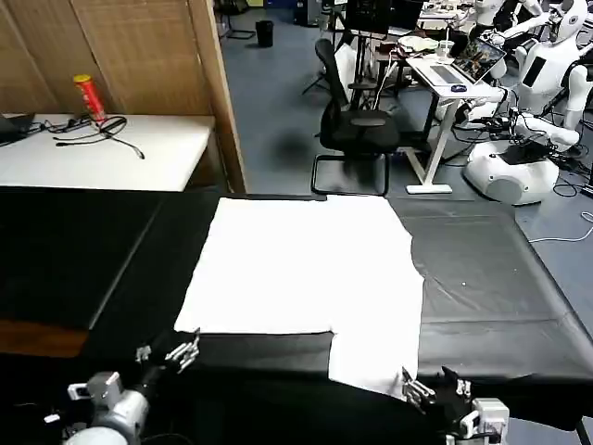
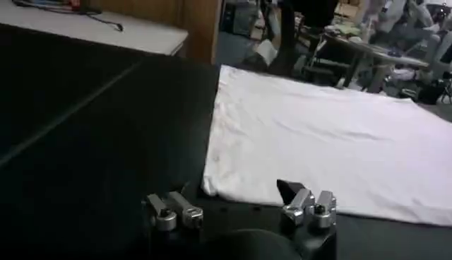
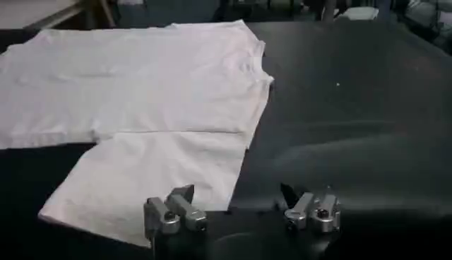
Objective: Fold and organize the clothes.
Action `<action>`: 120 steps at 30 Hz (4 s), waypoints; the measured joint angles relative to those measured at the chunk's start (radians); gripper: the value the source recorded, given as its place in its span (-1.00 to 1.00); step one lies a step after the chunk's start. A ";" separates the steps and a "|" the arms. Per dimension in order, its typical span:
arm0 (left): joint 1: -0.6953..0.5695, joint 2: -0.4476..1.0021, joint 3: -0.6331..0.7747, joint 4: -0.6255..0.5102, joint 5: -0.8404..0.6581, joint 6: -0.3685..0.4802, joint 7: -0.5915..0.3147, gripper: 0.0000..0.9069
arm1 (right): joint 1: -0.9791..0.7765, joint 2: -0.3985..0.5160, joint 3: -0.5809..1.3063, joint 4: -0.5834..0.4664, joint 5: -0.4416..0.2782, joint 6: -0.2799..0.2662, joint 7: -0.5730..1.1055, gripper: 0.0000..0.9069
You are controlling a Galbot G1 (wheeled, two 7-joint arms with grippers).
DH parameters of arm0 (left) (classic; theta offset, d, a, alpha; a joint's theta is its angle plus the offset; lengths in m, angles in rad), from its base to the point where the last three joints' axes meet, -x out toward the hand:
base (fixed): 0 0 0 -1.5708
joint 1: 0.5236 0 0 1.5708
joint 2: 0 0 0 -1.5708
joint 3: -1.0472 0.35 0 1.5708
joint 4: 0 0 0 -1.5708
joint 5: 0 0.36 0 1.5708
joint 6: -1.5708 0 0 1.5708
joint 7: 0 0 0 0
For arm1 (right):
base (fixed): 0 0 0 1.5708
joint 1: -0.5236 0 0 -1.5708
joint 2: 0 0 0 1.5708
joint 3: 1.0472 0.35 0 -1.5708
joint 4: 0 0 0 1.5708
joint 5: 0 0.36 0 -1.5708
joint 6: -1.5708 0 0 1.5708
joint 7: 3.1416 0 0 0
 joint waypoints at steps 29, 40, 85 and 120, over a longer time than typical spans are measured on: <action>0.031 -0.001 -0.002 -0.017 -0.004 0.003 -0.024 -1.00 | -0.095 0.025 0.001 0.110 -0.025 -0.048 0.064 -1.00; 0.136 -0.018 -0.022 -0.120 -0.003 -0.009 -0.032 -1.00 | -0.106 0.019 0.027 0.148 0.019 0.027 0.003 -1.00; -0.327 -0.043 0.119 0.237 0.087 -0.129 -0.026 -1.00 | 0.700 -0.075 -0.111 -0.576 0.140 0.188 -0.059 -1.00; -0.284 -0.009 0.108 0.216 0.085 -0.087 0.003 0.94 | 0.471 -0.186 -0.047 -0.344 0.207 0.084 -0.064 0.94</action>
